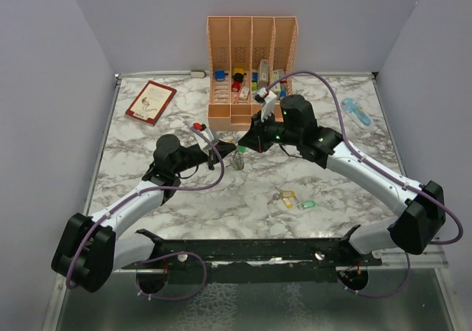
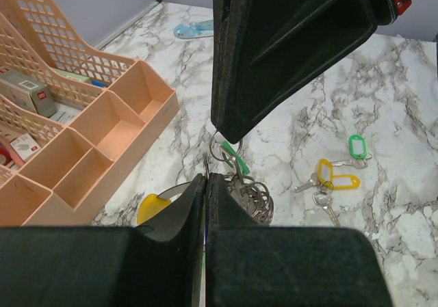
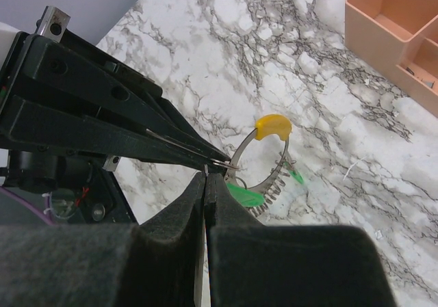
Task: Put the keys on the keyring
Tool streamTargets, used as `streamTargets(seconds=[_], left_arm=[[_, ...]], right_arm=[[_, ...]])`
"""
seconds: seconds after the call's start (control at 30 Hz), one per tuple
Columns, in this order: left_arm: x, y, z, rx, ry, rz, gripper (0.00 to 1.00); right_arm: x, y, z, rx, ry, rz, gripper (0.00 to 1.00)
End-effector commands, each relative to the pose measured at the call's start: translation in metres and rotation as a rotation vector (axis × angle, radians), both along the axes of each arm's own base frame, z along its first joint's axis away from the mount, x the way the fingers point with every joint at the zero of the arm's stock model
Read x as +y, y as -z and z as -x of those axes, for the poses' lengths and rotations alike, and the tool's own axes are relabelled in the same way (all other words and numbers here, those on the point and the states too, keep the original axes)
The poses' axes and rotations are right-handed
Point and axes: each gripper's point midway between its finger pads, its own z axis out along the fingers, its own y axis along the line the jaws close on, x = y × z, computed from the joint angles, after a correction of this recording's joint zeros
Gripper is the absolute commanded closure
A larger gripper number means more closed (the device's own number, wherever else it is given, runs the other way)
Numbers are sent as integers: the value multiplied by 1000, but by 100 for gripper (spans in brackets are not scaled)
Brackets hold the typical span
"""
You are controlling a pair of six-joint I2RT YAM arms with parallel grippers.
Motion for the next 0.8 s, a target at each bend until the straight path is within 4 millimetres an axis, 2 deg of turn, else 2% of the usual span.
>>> streamTargets(seconds=[0.0,0.23,0.77], left_arm=[[-6,-34,3,-92,32,41,100],[-6,-35,4,-95,37,43,100],[-5,-37,6,-102,40,43,100]], right_arm=[[7,-11,-7,-41,5,-11,99],[9,-7,-8,-30,1,-6,99],[2,-6,-13,-38,58,13,99]])
